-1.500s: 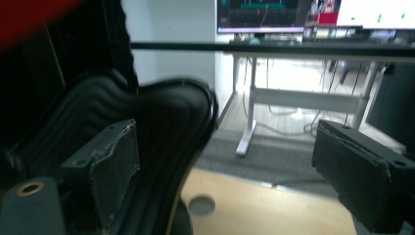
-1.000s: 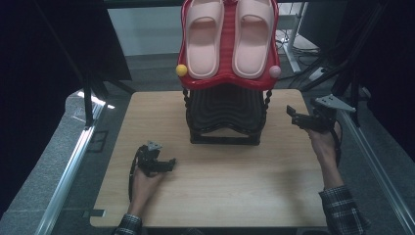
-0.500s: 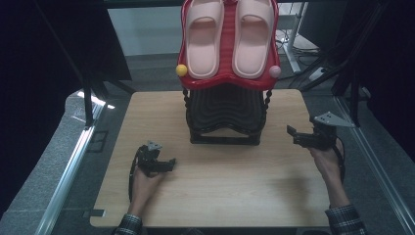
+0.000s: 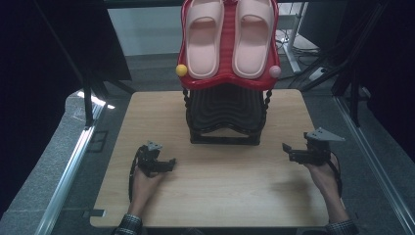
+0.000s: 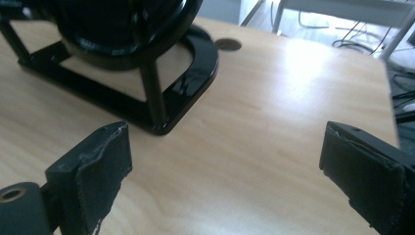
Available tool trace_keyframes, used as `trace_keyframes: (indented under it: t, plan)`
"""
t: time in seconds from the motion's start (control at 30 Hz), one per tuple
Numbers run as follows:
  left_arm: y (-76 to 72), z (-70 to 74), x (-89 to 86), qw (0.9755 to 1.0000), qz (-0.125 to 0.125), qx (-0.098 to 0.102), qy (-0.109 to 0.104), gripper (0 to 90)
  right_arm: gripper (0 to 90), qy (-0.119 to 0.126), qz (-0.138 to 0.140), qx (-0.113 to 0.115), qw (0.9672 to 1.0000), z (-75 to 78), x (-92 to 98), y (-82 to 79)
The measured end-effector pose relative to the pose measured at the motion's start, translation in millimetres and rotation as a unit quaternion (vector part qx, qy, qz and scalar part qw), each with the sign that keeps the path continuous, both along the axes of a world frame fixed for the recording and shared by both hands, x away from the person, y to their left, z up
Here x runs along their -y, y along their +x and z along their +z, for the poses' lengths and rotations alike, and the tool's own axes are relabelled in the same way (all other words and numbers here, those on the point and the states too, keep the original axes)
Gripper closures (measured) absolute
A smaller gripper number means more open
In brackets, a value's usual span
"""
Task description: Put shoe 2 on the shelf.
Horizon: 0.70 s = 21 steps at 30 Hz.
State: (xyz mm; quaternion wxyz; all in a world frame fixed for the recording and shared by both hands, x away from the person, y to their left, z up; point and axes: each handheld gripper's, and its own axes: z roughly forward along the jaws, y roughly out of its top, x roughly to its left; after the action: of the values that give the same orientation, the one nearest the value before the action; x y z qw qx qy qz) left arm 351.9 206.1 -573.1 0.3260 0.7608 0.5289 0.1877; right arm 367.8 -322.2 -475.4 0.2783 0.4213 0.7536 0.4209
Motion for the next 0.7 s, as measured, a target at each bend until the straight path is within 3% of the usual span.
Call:
trace_keyframes:
  t: [0.43, 0.7]
  plan:
    - [-0.7, 0.1, 0.4, 1.0000, -0.001, 0.000, 0.000, 5.2, 5.2, -0.013, 0.022, -0.041, 0.9988, -36.3, -15.1, -16.4]
    - [-1.1, 0.1, 0.7, 1.0000, -0.001, 0.000, 0.000, 5.2, 5.2, -0.018, 0.034, -0.075, 0.9965, -58.6, -21.9, -23.2]
